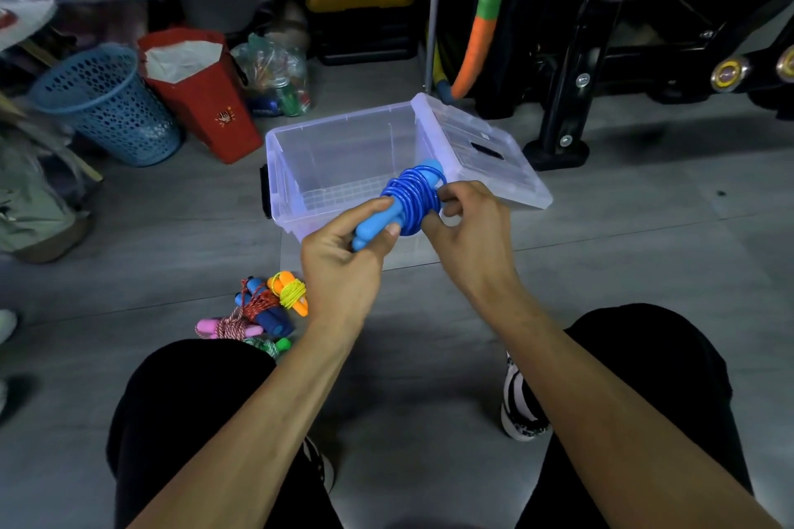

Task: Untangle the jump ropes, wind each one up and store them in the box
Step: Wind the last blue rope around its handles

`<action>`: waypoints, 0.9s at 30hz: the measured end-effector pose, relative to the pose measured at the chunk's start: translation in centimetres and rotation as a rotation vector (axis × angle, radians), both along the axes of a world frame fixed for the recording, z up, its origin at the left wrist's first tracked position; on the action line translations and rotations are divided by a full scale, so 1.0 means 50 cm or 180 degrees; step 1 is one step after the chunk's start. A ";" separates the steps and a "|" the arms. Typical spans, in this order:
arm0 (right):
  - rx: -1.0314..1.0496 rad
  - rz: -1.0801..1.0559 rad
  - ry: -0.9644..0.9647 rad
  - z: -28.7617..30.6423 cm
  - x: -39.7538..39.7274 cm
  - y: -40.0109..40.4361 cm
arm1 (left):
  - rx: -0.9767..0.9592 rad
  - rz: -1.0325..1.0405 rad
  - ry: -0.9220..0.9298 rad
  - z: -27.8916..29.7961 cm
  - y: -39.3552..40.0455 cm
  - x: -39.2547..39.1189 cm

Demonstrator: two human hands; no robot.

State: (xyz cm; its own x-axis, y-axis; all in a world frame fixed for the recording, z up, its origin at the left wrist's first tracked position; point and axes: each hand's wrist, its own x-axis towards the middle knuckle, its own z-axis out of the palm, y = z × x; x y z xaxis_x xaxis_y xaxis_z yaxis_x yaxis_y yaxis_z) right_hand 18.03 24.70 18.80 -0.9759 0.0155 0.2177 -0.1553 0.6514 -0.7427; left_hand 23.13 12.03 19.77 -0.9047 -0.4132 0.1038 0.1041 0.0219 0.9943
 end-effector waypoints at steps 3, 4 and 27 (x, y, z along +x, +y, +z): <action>-0.0172 -0.0067 0.0021 0.006 0.000 0.001 | 0.0174 -0.0015 0.0026 0.001 0.000 -0.004; -0.0250 -0.0098 0.0012 0.008 0.000 0.001 | 0.0220 -0.0016 0.0018 0.001 0.001 -0.005; -0.1532 0.0443 -0.0441 0.060 0.004 0.035 | -0.0626 -0.0635 -0.0811 0.039 -0.008 -0.015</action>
